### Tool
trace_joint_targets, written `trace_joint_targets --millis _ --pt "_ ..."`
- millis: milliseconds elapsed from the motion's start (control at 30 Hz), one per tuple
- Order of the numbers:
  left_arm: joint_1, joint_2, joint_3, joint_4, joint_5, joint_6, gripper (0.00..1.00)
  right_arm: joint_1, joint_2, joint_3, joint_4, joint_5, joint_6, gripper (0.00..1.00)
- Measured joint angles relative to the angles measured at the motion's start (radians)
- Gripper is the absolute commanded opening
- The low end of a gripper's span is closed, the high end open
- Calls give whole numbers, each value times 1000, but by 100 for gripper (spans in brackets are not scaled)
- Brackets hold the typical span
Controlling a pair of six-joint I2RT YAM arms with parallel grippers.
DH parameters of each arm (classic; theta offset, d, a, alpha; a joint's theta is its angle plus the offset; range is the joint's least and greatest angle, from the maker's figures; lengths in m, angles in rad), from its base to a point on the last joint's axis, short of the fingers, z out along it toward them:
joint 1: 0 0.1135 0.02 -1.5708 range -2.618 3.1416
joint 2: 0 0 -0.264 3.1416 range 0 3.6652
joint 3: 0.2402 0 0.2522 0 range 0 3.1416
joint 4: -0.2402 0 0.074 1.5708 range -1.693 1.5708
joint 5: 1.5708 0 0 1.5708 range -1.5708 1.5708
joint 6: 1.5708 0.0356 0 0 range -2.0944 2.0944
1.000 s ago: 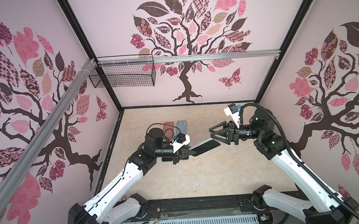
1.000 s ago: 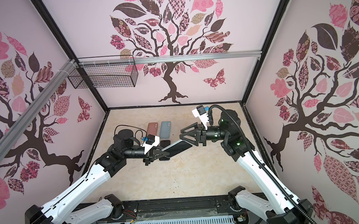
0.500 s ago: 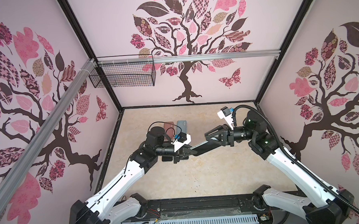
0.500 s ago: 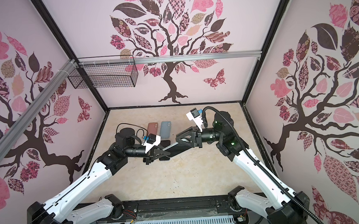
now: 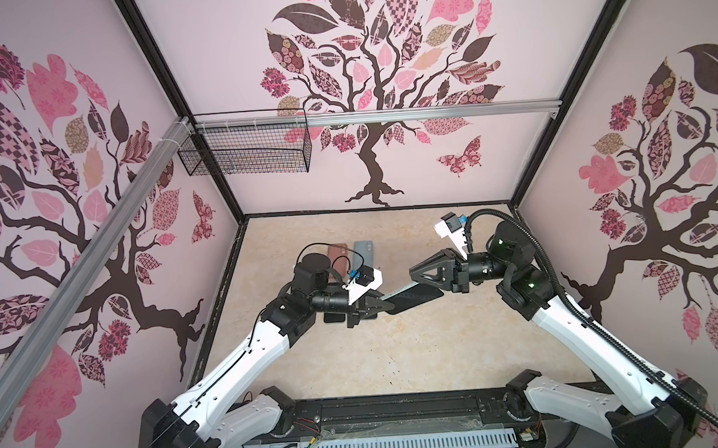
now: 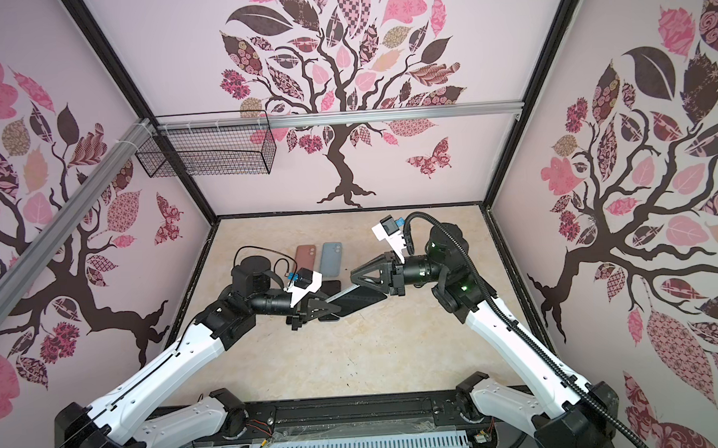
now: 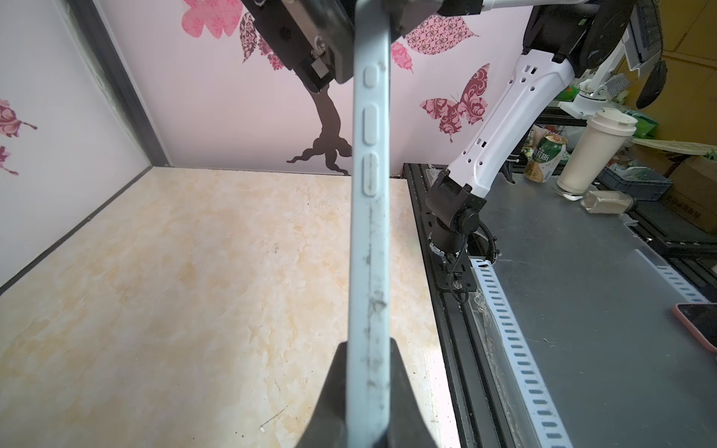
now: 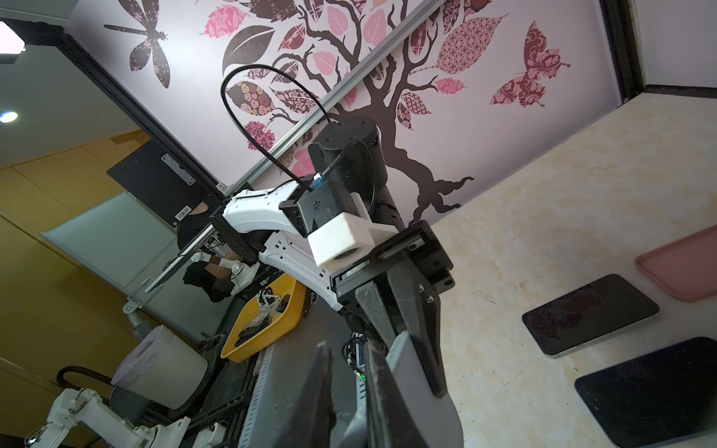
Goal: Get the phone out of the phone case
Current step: 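Hold the phone raised with the left gripper while the right repositions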
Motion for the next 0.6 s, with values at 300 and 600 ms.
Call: trace_joint_targets --millis 300,600 --pt "-1 0 0 -18 -26 15 0 -1 20 -2 3 -11 34 7" --pt "-1 -22 2 -39 -88 82 0 -1 36 -3 10 -25 70 0"
